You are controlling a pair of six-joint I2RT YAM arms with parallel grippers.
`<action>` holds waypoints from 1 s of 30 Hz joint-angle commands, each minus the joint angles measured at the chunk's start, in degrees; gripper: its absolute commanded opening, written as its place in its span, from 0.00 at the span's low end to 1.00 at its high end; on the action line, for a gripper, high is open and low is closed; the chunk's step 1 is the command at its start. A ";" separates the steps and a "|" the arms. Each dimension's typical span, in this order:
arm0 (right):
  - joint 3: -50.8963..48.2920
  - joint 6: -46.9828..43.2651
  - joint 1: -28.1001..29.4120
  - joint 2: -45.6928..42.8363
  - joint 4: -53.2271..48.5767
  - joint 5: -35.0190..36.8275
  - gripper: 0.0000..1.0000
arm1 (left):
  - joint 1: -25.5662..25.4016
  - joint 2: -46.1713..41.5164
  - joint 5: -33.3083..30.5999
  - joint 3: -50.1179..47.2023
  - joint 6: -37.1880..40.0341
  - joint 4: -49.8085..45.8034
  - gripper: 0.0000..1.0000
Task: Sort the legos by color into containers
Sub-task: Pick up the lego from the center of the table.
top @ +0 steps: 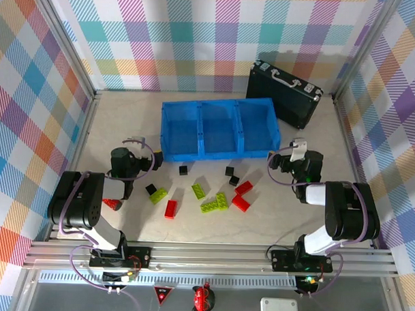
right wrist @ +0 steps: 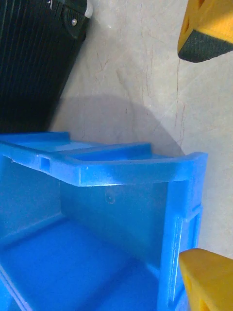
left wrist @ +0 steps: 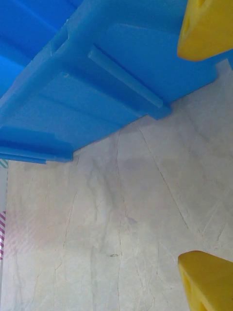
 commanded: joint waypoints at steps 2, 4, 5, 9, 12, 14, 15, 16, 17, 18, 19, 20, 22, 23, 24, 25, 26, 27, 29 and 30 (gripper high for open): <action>0.37 0.05 -0.14 0.21 0.52 0.30 0.99 | 0.42 0.13 2.30 -0.46 0.89 1.90 1.00; 0.37 0.08 -0.17 0.21 0.52 0.30 0.99 | 0.42 0.05 2.05 -0.63 0.98 1.99 1.00; 0.29 0.11 -0.14 0.15 0.57 0.30 0.99 | 0.42 0.05 2.06 -0.59 0.98 1.99 1.00; 0.31 0.12 -0.17 0.12 0.59 0.30 0.99 | 0.34 -0.04 1.86 -0.72 0.98 2.16 1.00; 0.38 0.16 -0.13 0.21 0.53 0.30 0.99 | 0.25 0.05 1.73 -0.65 0.98 2.21 1.00; 0.37 0.25 -0.15 0.21 0.53 0.37 0.99 | 0.30 0.04 1.77 -0.64 0.98 2.12 1.00; 0.44 0.44 -0.19 0.20 0.37 0.93 0.99 | 0.21 0.05 1.77 -0.64 0.98 2.21 1.00; 0.63 0.70 -0.16 0.21 0.11 1.66 0.99 | 0.32 0.05 1.71 -0.61 0.98 2.10 1.00; 0.55 0.71 -0.11 0.21 0.13 1.71 0.99 | 0.28 0.05 1.77 -0.63 0.98 2.12 1.00; 0.55 0.71 -0.14 0.21 0.16 1.71 0.99 | 0.33 0.13 1.77 -0.55 0.85 2.01 1.00; 0.55 0.62 -0.17 0.21 0.10 1.71 0.99 | 0.49 0.20 1.91 -0.45 0.64 1.99 1.00; 0.57 0.71 -0.19 0.21 0.17 1.71 0.99 | 0.59 0.23 1.32 -0.33 0.35 1.94 1.00; 0.63 0.71 -0.15 0.21 0.09 1.71 0.99 | 0.52 0.31 -1.78 -0.13 -0.75 1.55 1.00; 0.64 0.71 -0.11 0.21 0.09 1.71 0.99 | 0.51 0.27 -2.22 0.03 -0.80 1.18 1.00; 0.64 0.57 -0.11 0.19 0.11 1.73 0.99 | 0.51 0.31 -2.27 -0.11 -0.86 1.43 1.00; 0.57 0.72 -0.15 0.21 0.09 1.71 0.99 | 0.51 0.31 -2.23 -0.11 -0.87 1.38 1.00; 0.54 0.74 -0.18 0.21 0.17 1.71 0.99 | 0.51 0.31 -2.27 -0.11 -0.82 1.37 1.00; 0.56 0.71 -0.12 0.19 0.12 1.71 0.99 | 0.51 0.31 -2.27 -0.11 -0.87 1.38 1.00; 0.64 0.71 -0.16 0.21 0.09 1.71 0.99 | 0.51 0.31 -2.27 -0.11 -0.80 1.37 1.00; 0.69 0.69 -0.13 0.18 0.09 1.71 0.99 | 0.51 0.29 -2.27 -0.11 -0.86 1.37 1.00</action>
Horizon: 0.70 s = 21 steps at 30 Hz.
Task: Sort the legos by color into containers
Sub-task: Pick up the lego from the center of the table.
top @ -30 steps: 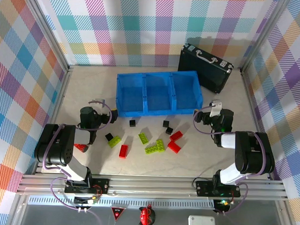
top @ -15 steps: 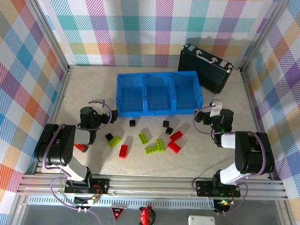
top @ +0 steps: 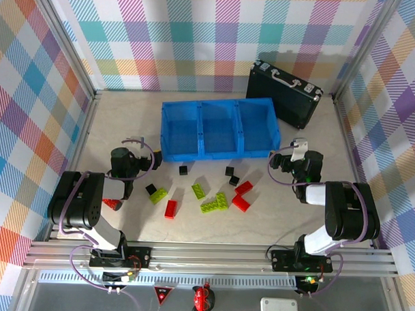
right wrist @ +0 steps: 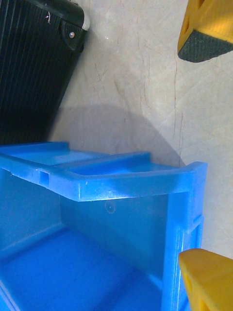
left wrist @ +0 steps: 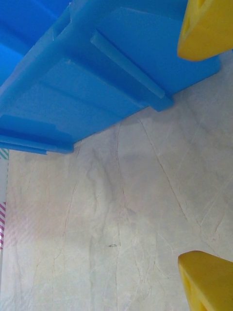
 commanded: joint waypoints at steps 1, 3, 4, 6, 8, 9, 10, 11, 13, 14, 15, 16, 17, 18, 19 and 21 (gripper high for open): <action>0.64 0.52 -0.16 0.28 0.16 -0.11 0.99 | 0.47 0.25 -0.40 -0.10 -0.41 1.37 1.00; 0.64 0.51 -0.19 0.21 0.15 -0.11 0.99 | 0.47 0.29 -0.39 0.01 -0.36 1.33 1.00; 0.65 0.50 -0.22 0.21 0.15 -0.11 0.99 | 0.47 0.30 -0.39 -0.02 -0.38 1.37 1.00; 0.55 0.48 -0.18 0.21 0.32 -0.11 0.99 | 0.46 0.23 -0.39 -0.19 -0.41 1.46 1.00; 0.74 0.70 -0.18 -0.01 -0.21 0.72 0.99 | 0.47 0.23 -0.39 -0.20 -0.36 1.55 1.00; 1.25 0.98 -0.17 -0.28 -1.45 1.47 0.99 | 0.47 0.14 -0.44 -0.26 -0.31 1.61 1.00; 1.87 1.21 -0.20 -0.69 -2.92 2.18 0.99 | 0.47 0.14 -0.48 -0.30 -0.32 1.76 1.00; 2.40 1.26 -0.16 -1.12 -4.19 2.48 0.99 | 0.47 -0.09 -0.39 -0.31 -0.40 1.54 1.00; 3.00 1.17 -0.08 -2.24 -6.16 2.62 0.99 | 0.47 -1.07 -0.63 -0.20 -0.41 0.53 1.00; 2.97 1.22 0.00 -3.14 -6.77 2.61 0.99 | 0.45 -1.83 -0.81 -0.28 -0.48 0.20 1.00; 3.10 1.13 0.12 -3.96 -7.76 2.62 0.99 | 0.47 -2.56 -1.07 -0.24 -0.64 -0.49 1.00; 3.18 1.05 0.24 -5.06 -8.87 2.71 0.99 | 0.47 -3.37 -1.43 0.00 -0.78 -1.62 1.00; 3.27 0.69 0.33 -6.21 -10.20 2.71 0.99 | 0.47 -4.13 -1.54 0.24 -0.94 -2.77 1.00; 3.42 0.52 0.43 -7.17 -11.61 2.68 0.99 | 0.39 -4.85 -1.38 0.45 -0.93 -3.76 1.00; 3.60 0.25 0.49 -8.32 -13.86 2.71 0.99 | 0.30 -5.74 -1.65 0.59 -0.91 -5.02 1.00; 4.24 -0.04 0.58 -10.43 -17.58 2.71 0.99 | -0.81 -7.72 -5.28 0.76 -1.04 -7.35 1.00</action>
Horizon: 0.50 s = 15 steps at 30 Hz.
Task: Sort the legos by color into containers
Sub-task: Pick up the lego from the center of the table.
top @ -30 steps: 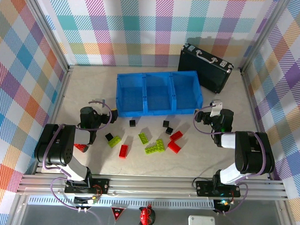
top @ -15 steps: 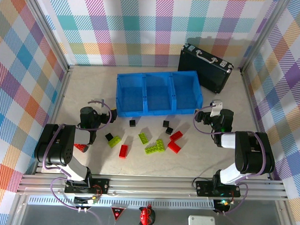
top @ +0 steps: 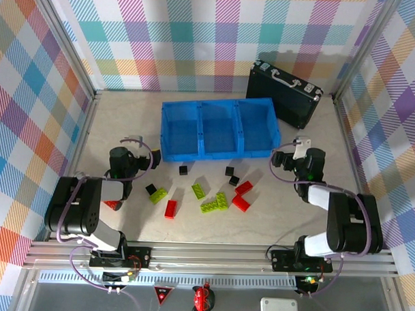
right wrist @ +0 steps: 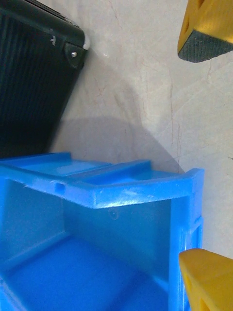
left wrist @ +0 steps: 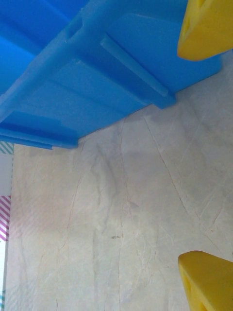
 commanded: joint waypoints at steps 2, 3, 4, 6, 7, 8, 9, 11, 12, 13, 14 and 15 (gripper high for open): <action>3.53 -0.41 0.58 -5.02 -12.15 0.45 0.99 | -1.96 -5.69 -7.28 1.61 -1.37 -7.99 1.00; 3.86 -0.37 0.70 -5.90 -14.12 0.62 0.99 | -2.50 -6.57 -9.47 2.43 -1.69 -10.90 1.00; 4.30 0.01 0.80 -6.85 -16.48 0.89 0.99 | -3.26 -7.58 -11.97 3.42 -2.13 -14.47 1.00; 5.39 0.69 1.14 -8.49 -20.56 1.03 0.99 | -4.34 -9.44 -15.70 4.52 -3.03 -18.84 1.00; 6.30 1.62 1.23 -9.21 -23.17 1.43 0.99 | -4.94 -10.37 -17.75 5.08 -4.14 -20.70 1.00; 7.81 2.85 1.31 -9.55 -26.17 1.80 0.99 | -5.44 -11.23 -20.68 6.09 -5.94 -24.28 1.00; 9.14 3.57 1.34 -9.73 -29.38 1.90 0.99 | -5.95 -11.78 -23.07 7.57 -7.57 -27.87 1.00; 11.75 4.94 1.67 -10.08 -34.69 1.91 1.00 | -6.92 -12.78 -27.03 10.46 -10.13 -35.42 1.00; 12.71 5.39 1.91 -10.30 -36.74 1.91 1.00 | -7.28 -13.16 -27.88 11.30 -10.98 -37.55 1.00; 13.69 6.22 2.18 -10.60 -38.81 1.76 1.00 | -7.55 -13.69 -27.79 12.16 -11.43 -40.05 1.00; 14.54 6.97 2.47 -10.98 -40.58 1.52 0.99 | -7.74 -14.30 -27.57 12.96 -11.82 -42.11 1.00; 15.41 7.87 2.77 -11.29 -42.17 1.32 0.97 | -7.82 -15.00 -27.15 13.44 -12.25 -43.88 1.00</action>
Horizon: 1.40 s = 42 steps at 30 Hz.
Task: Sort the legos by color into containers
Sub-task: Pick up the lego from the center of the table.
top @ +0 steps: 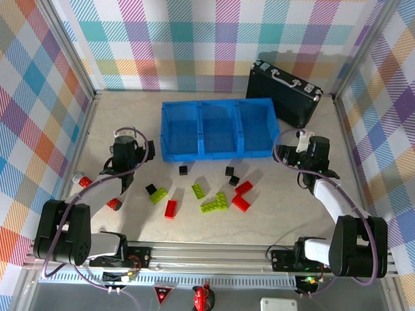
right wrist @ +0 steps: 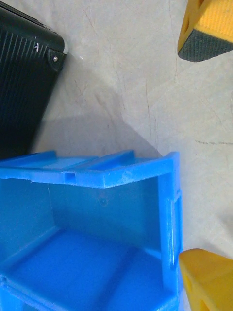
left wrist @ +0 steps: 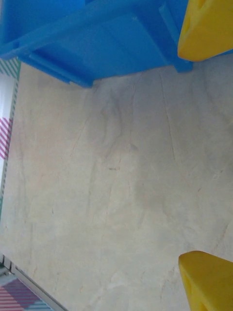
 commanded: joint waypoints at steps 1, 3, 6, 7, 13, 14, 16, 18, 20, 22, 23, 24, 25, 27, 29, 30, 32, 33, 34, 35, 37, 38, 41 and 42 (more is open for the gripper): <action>3.65 4.22 1.14 -2.07 -11.21 -0.53 0.96 | -0.80 -3.05 -3.73 2.76 -4.00 -12.75 1.00; 5.90 6.41 1.47 -2.08 -15.57 -1.35 0.95 | -0.76 -5.07 -3.26 4.16 -4.67 -17.23 1.00; 9.41 8.86 2.05 -1.54 -22.14 -2.24 0.93 | -0.81 -7.71 -1.29 6.44 -7.31 -24.22 1.00; 10.30 9.52 2.11 -1.46 -23.76 -2.55 0.94 | -0.76 -8.33 -0.18 7.17 -8.37 -26.30 1.00; 12.50 13.26 3.91 -2.14 -31.45 -4.28 0.92 | -0.78 -9.09 7.06 13.19 -11.17 -38.94 1.00; 12.63 13.86 4.31 -2.25 -32.32 -4.19 0.91 | -0.76 -8.76 8.52 14.26 -11.19 -40.56 1.00; 12.91 14.58 5.29 -2.25 -34.04 -4.41 0.90 | -0.78 -7.91 11.66 16.32 -10.47 -42.88 1.00; 13.42 15.20 6.53 -1.85 -36.01 -4.41 0.88 | -0.76 -6.62 14.09 18.70 -9.41 -46.00 1.00; 14.14 15.16 8.11 -1.17 -38.33 -4.41 0.86 | -0.76 -5.51 15.43 21.24 -8.19 -49.25 1.00; 14.80 14.52 10.04 -0.29 -40.69 -4.37 0.85 | -0.76 -4.83 16.57 23.68 -6.38 -52.16 1.00; 15.07 14.20 11.29 0.08 -41.90 -4.10 0.83 | -0.76 -4.62 16.74 24.98 -5.17 -53.74 1.00; 15.31 14.03 12.36 0.41 -42.80 -3.60 0.83 | -0.76 -4.53 16.68 25.84 -4.15 -54.91 1.00; 15.41 13.95 13.81 0.66 -43.73 -2.80 0.82 | -0.76 -4.63 16.44 26.60 -2.91 -55.90 1.00; 15.65 13.80 16.47 1.12 -44.87 -1.33 0.82 | -0.73 -5.31 16.42 26.89 -0.51 -55.97 1.00; 15.83 13.47 18.94 1.97 -45.45 -0.81 0.82 | -0.76 -6.98 18.02 24.76 2.62 -52.71 1.00; 16.00 12.90 20.09 2.52 -45.58 -0.89 0.82 | -0.80 -8.22 19.17 22.92 3.58 -50.22 1.00; 16.70 11.02 22.12 3.85 -45.89 -1.39 0.82 | -0.68 -10.44 21.30 19.71 4.39 -45.74 1.00; 17.04 9.82 23.17 4.55 -46.06 -1.42 0.82 | -0.67 -10.97 22.49 20.02 4.91 -45.92 1.00; 17.42 8.58 24.23 5.27 -46.26 -1.30 0.82 | -0.69 -11.07 23.35 20.60 5.24 -46.29 1.00; 17.96 7.28 25.37 6.21 -46.68 -0.81 0.82 | -0.67 -11.27 23.88 20.53 5.47 -46.03 1.00; 19.15 5.32 27.70 8.30 -47.43 1.37 0.83 | -0.67 -11.72 23.95 20.24 5.44 -45.47 1.00; 19.94 4.16 28.80 9.59 -48.02 2.34 0.83 | -0.67 -11.73 23.91 20.35 5.56 -45.67 1.00; 22.12 1.57 32.10 13.55 -49.94 5.70 0.83 | -0.67 -11.67 23.69 20.27 5.80 -45.69 1.00; 22.65 0.89 32.89 14.61 -50.33 6.59 0.83 | -0.67 -11.66 23.45 20.32 5.81 -45.75 1.00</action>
